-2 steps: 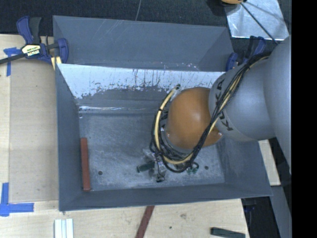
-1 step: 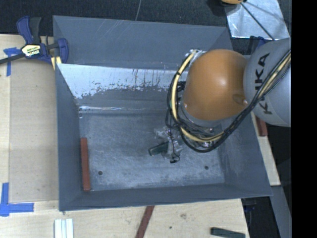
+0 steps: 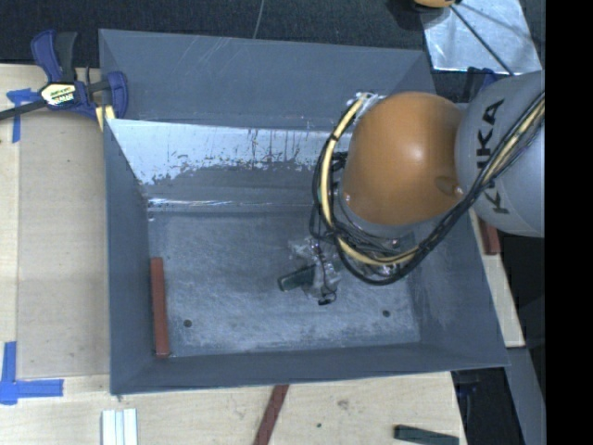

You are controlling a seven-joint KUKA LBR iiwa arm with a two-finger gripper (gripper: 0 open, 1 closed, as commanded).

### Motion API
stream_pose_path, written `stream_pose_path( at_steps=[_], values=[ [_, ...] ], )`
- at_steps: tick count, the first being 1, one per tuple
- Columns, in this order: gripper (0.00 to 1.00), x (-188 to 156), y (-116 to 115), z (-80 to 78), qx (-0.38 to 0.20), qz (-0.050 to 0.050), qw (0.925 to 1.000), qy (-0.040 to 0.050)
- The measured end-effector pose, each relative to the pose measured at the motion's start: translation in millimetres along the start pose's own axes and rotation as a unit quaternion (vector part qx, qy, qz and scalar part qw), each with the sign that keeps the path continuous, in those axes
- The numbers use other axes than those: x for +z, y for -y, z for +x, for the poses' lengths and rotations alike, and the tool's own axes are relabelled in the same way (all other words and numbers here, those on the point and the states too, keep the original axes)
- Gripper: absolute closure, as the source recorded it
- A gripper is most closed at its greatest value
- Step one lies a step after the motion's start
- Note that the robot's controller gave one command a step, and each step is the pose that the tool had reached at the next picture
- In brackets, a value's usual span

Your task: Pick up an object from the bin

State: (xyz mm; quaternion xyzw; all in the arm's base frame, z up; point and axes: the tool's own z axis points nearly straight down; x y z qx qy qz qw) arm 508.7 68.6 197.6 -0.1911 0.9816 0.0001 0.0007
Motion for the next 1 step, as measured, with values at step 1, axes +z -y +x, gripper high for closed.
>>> stream_pose_path(
  at_steps=[1],
  values=[
    [1.00,-123.4,24.3,8.7,-0.241,0.001,0.9705,0.0025]
  ],
)
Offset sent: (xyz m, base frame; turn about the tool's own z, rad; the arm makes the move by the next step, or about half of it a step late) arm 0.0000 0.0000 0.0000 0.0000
